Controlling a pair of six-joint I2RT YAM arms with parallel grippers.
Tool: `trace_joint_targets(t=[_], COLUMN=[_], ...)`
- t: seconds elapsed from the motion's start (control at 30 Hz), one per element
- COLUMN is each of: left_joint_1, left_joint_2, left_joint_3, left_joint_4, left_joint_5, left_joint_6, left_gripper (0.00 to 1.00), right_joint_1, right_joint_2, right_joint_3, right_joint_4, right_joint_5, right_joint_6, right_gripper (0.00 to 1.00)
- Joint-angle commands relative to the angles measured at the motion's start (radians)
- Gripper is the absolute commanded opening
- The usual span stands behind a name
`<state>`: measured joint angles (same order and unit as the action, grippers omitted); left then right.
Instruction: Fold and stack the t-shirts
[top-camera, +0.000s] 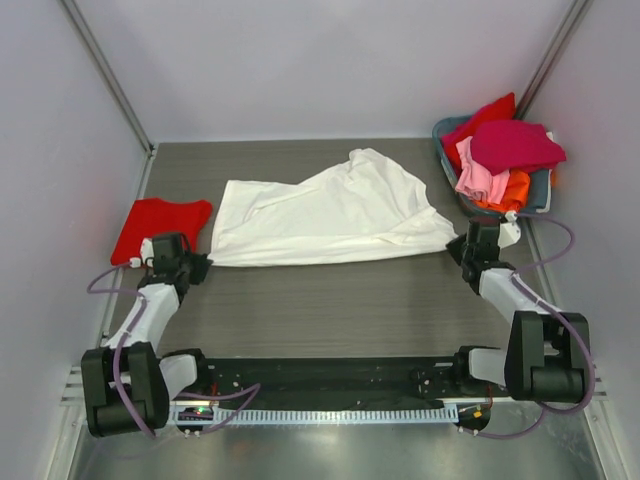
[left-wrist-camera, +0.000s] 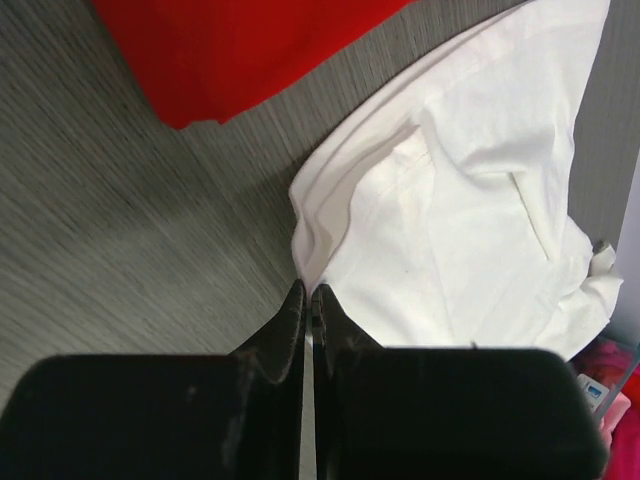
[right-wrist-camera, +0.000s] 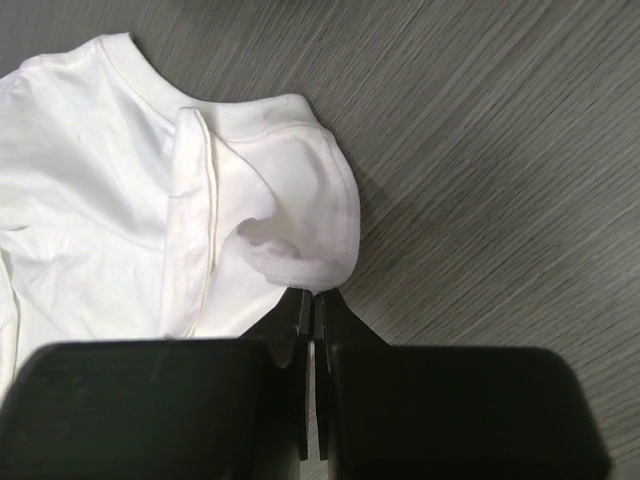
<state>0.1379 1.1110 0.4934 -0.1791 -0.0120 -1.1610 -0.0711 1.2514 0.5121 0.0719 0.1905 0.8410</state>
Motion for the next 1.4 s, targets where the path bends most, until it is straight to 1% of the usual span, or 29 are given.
trace_joint_targets(t=[0.0,0.07,0.13,0.17,0.2,0.33,0.37,0.4,0.43,0.47,0.53,0.57,0.63,0.67,0.7,0.73,0.87,0.97,1.1,1.2,1.23,1.37], left_joint_1=[0.008,0.008,0.006,0.008,0.008,0.008,0.008,0.006,0.008,0.008,0.006,0.008,0.008,0.008,0.008,0.008,0.008,0.006,0.008,0.006,0.008,0.008], left_joint_2=[-0.054,-0.086,-0.114,-0.132,-0.167,-0.249,-0.26,-0.275,-0.28,-0.289,-0.313,-0.322,-0.35,-0.355,-0.361,-0.365,-0.356,-0.344,-0.32,-0.31,-0.306,-0.252], left_joint_3=[0.063,0.14,0.2,0.258,0.289,0.437,0.515,0.555,0.597,0.679,0.756,0.83,0.899,0.969,1.008,1.078,1.224,1.243,1.179,1.068,1.012,0.913], left_joint_4=[-0.1,-0.149,-0.236,-0.262,-0.317,-0.439,-0.491,-0.517,-0.543,-0.589,-0.621,-0.64,-0.69,-0.735,-0.755,-0.772,-0.847,-0.836,-0.798,-0.726,-0.708,-0.584], left_joint_5=[-0.045,-0.045,-0.051,-0.062,-0.066,-0.097,-0.097,-0.097,-0.1,-0.103,-0.106,-0.111,-0.137,-0.149,-0.163,-0.18,-0.201,-0.206,-0.178,-0.16,-0.155,-0.135], left_joint_6=[0.035,0.046,0.06,0.064,0.075,0.099,0.11,0.119,0.132,0.138,0.152,0.153,0.156,0.156,0.156,0.158,0.161,0.156,0.141,0.129,0.118,0.1], left_gripper=[0.0,0.0,0.0,0.0,0.0,0.0,0.0,0.0,0.0,0.0,0.0,0.0,0.0,0.0,0.0,0.0,0.0,0.0,0.0,0.0,0.0,0.0], right_joint_1=[-0.002,-0.001,-0.002,-0.001,-0.002,-0.002,-0.002,-0.002,-0.002,-0.002,-0.002,-0.002,-0.002,-0.002,-0.002,-0.002,-0.002,-0.002,-0.002,-0.002,-0.002,-0.002], right_joint_2=[-0.073,-0.116,-0.154,-0.17,-0.214,-0.328,-0.346,-0.38,-0.392,-0.405,-0.441,-0.454,-0.48,-0.51,-0.523,-0.535,-0.558,-0.535,-0.486,-0.44,-0.402,-0.281], right_joint_3=[0.055,0.109,0.173,0.196,0.218,0.345,0.374,0.405,0.472,0.505,0.598,0.626,0.696,0.715,0.755,0.776,0.882,0.936,0.936,0.924,0.919,0.919], right_joint_4=[-0.053,-0.096,-0.157,-0.181,-0.219,-0.29,-0.305,-0.342,-0.354,-0.368,-0.399,-0.409,-0.428,-0.434,-0.442,-0.446,-0.483,-0.511,-0.52,-0.52,-0.52,-0.497], right_joint_5=[0.02,0.012,0.003,0.003,0.001,-0.005,-0.002,0.001,0.001,-0.009,-0.02,-0.032,-0.036,-0.037,-0.036,-0.036,-0.016,0.0,-0.008,-0.033,-0.042,-0.085], right_joint_6=[-0.023,-0.04,-0.06,-0.065,-0.071,-0.103,-0.115,-0.121,-0.128,-0.14,-0.151,-0.157,-0.166,-0.171,-0.18,-0.181,-0.204,-0.207,-0.178,-0.157,-0.154,-0.14], right_gripper=[0.01,0.01,0.01,0.01,0.01,0.01,0.01,0.01,0.01,0.01,0.01,0.01,0.01,0.01,0.01,0.01,0.01,0.01,0.01,0.01,0.01,0.01])
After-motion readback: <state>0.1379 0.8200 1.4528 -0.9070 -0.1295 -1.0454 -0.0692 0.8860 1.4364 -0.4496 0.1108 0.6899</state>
